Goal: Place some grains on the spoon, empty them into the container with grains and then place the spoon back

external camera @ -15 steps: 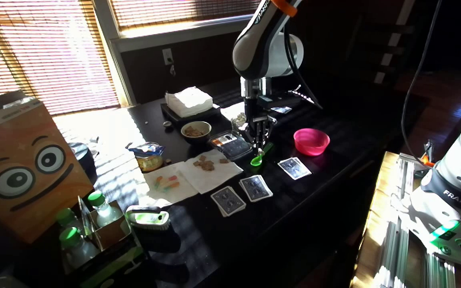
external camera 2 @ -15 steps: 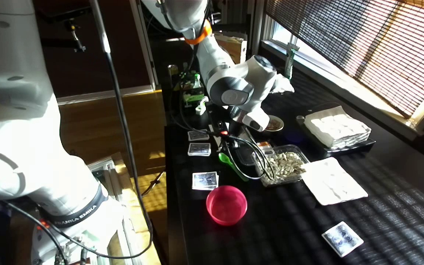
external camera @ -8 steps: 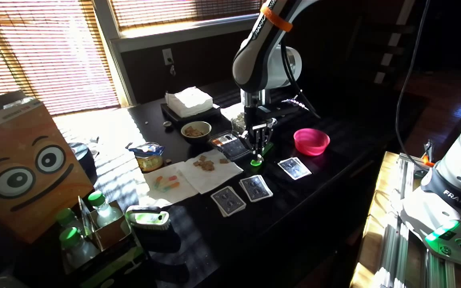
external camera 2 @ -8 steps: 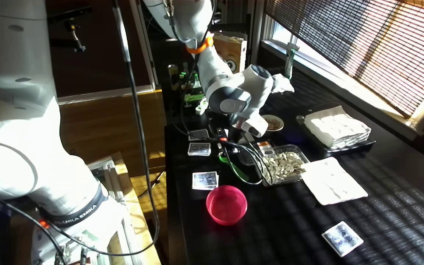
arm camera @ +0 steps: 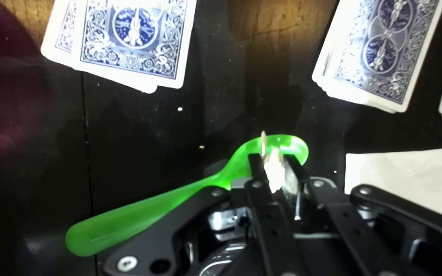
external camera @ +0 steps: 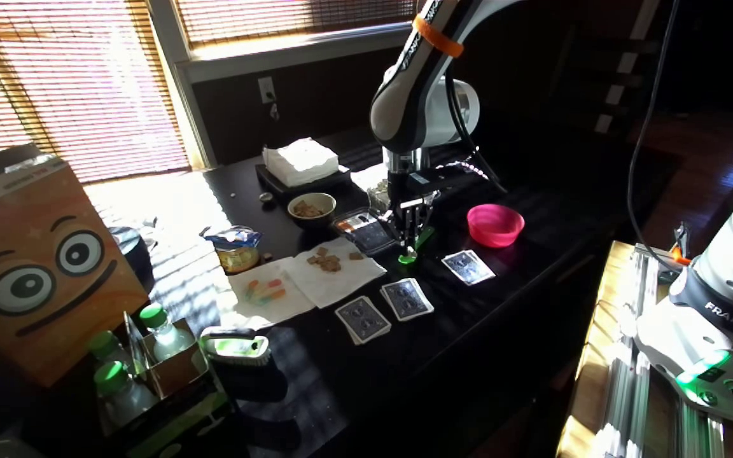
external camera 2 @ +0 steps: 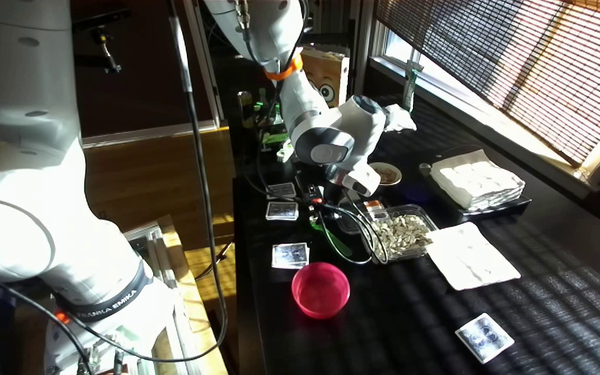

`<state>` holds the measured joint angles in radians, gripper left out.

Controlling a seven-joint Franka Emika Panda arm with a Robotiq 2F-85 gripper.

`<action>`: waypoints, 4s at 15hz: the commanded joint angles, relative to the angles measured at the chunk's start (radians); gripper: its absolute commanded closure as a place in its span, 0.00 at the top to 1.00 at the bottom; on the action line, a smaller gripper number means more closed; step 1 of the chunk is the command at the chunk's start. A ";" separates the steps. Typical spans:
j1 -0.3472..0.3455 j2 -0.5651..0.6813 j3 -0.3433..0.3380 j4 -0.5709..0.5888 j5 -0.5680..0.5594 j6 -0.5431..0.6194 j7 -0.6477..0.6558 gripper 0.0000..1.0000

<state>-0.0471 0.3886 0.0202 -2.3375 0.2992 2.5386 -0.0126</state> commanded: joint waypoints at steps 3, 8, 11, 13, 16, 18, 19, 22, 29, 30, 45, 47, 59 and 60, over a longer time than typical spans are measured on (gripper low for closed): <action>-0.011 0.012 0.010 0.007 -0.001 0.019 -0.002 0.04; -0.011 0.017 0.008 0.007 -0.004 0.017 0.000 0.04; -0.013 0.021 0.011 0.008 0.001 0.019 -0.004 0.04; -0.016 0.025 0.012 0.010 0.004 0.021 -0.006 0.04; -0.017 0.033 0.014 0.011 0.007 0.025 -0.006 0.04; -0.020 0.031 0.016 0.010 0.012 0.030 -0.008 0.04; -0.021 0.031 0.017 0.010 0.014 0.032 -0.009 0.04; -0.023 0.030 0.019 0.009 0.018 0.041 -0.011 0.04; -0.029 0.022 0.025 0.006 0.021 0.043 -0.012 0.04; -0.029 0.021 0.025 0.005 0.021 0.043 -0.012 0.04; -0.025 0.022 0.030 0.004 0.016 0.059 -0.004 0.42; -0.025 0.020 0.030 0.003 0.015 0.059 -0.004 0.50; -0.056 -0.005 0.067 -0.010 0.063 0.077 -0.057 1.00; -0.061 -0.009 0.073 -0.012 0.070 0.076 -0.063 1.00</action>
<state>-0.0756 0.4025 0.0579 -2.3373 0.3201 2.6046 -0.0246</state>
